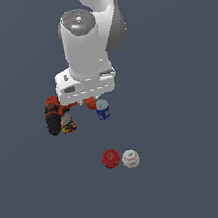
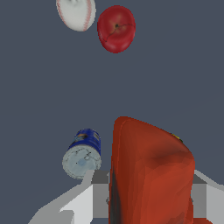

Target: Pick up a designated object from a clutter of objects.

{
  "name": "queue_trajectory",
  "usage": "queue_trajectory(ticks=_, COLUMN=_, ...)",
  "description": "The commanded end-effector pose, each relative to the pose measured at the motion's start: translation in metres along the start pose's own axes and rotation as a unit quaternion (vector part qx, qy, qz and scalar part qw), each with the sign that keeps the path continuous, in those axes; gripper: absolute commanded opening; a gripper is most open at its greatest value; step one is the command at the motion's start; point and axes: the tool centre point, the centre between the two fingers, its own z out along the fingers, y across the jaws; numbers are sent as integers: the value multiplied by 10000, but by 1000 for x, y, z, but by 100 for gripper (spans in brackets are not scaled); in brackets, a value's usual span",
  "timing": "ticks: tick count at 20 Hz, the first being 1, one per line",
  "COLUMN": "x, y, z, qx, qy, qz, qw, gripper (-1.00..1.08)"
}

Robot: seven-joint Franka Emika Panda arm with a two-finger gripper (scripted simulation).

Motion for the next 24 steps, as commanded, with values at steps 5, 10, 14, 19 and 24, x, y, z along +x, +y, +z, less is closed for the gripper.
queue_trajectory(ticks=5, x=-30, y=-5, z=-70, qx=-11, qy=33, qz=3, qw=10000, gripper=-100)
queue_trajectory(ticks=10, x=-50, y=-9, z=-115, qx=-11, qy=33, qz=3, qw=10000, gripper=-100)
queue_trajectory(ticks=14, x=-62, y=-11, z=-145, qx=-11, qy=33, qz=3, qw=10000, gripper=-100)
queue_trajectory(ticks=19, x=-72, y=-12, z=-171, qx=-13, qy=32, qz=6, qw=10000, gripper=-100)
queue_trajectory(ticks=24, x=-77, y=-13, z=-184, qx=-15, qy=31, qz=7, qw=10000, gripper=-100)
